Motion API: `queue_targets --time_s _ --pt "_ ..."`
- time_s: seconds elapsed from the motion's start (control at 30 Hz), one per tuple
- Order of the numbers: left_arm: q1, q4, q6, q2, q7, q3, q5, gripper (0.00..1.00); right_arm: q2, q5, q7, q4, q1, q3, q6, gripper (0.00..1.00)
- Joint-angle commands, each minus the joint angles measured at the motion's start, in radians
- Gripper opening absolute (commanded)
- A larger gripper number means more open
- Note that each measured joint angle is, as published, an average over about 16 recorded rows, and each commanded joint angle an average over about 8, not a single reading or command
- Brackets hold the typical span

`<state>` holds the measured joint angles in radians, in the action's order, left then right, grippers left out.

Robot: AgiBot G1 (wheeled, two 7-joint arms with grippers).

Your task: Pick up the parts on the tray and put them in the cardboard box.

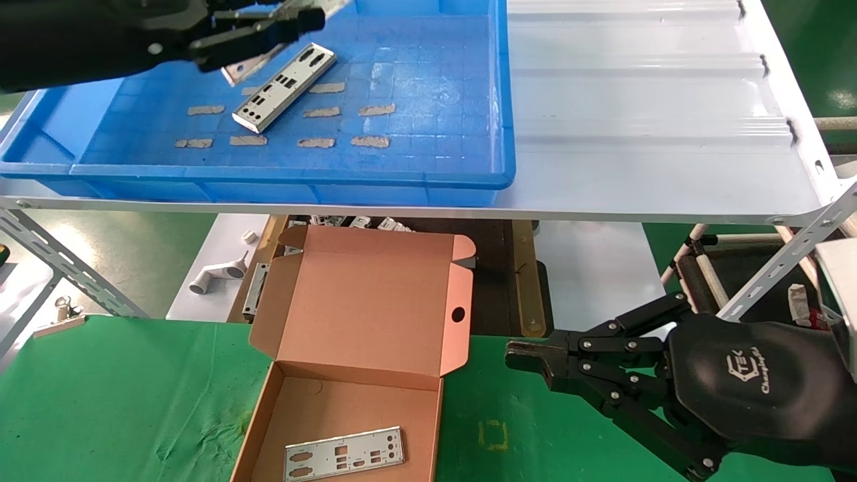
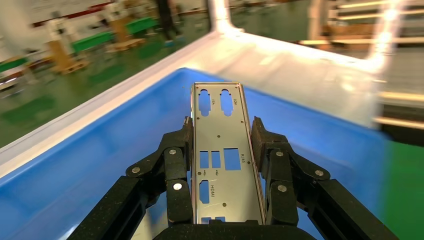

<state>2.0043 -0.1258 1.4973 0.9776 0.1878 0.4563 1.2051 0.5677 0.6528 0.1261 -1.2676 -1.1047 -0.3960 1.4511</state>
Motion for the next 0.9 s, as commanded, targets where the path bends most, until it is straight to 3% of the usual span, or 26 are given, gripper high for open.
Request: queue_targets --time_s 0.03,0.23,0.57,0.9 --pt "0.012 -0.002 0.070 -0.012 0.002 0.001 0.006 0.00 0.000 0.000 0.000 0.000 0.000 0.000 0.000 0.00" --pt "-0.044 -0.222 0.114 -0.064 -0.036 0.059 -0.058 0.00 0.000 0.000 0.000 0.000 0.000 0.000 0.000 0.00" --pt "-0.213 -0.758 0.107 -0.268 -0.146 0.276 -0.344 0.00 0.000 0.000 0.000 0.000 0.000 0.000 0.000 0.00" --pt "-0.268 -0.928 0.100 -0.344 -0.110 0.538 -0.382 0.00 0.000 0.000 0.000 0.000 0.000 0.000 0.000 0.00"
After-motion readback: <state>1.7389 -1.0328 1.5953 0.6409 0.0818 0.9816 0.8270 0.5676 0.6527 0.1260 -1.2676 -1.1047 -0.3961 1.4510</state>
